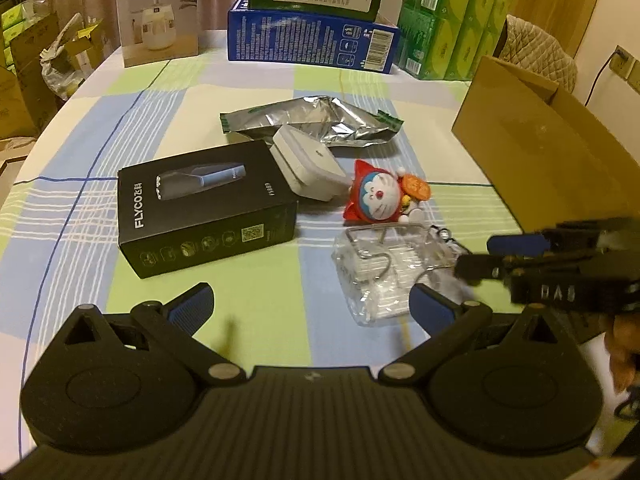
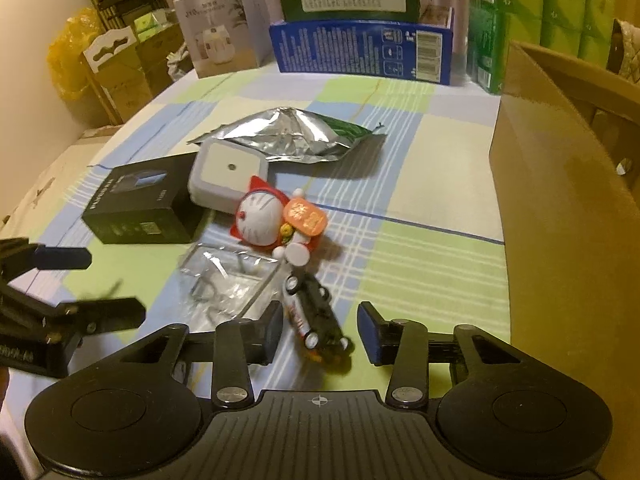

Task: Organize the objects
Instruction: 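Grasp the black toy car with the right gripper while the left gripper grasps the clear wrapped wire holder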

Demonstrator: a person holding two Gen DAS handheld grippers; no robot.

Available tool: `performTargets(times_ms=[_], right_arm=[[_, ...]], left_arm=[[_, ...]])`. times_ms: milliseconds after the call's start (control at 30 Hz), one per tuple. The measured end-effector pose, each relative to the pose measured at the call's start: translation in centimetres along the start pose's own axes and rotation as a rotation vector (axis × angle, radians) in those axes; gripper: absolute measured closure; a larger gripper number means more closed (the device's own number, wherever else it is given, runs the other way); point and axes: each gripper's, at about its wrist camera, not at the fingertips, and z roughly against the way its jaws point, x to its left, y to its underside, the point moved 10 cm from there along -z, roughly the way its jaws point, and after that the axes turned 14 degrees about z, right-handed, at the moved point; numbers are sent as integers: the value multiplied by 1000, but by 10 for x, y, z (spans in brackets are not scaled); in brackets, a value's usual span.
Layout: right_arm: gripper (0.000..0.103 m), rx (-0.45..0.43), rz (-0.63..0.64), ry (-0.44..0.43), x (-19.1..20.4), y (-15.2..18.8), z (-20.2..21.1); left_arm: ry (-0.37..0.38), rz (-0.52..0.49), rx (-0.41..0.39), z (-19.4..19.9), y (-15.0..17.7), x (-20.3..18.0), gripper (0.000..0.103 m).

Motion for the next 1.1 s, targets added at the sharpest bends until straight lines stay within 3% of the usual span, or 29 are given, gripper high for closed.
performTargets(times_ms=[133,233,433,700,1100], right_arm=[[67,24,-5,-25,-2,0,-13],[75,28,-6,-30,-1,0,-18],[76,36,-61,-29,-3,1,-15],[76,0,-124,33,-17,4,7],[76,-29,-221,7,-32,1,10]], left_arm=[[13,13,-5,-8,0,4,1],[47,38,-6,-11,3,4,1],[81,68,9,-18,7,3,1],[106,31,0,-19,5,-10,1],[154,-76,-1,-43,5,-56,2]])
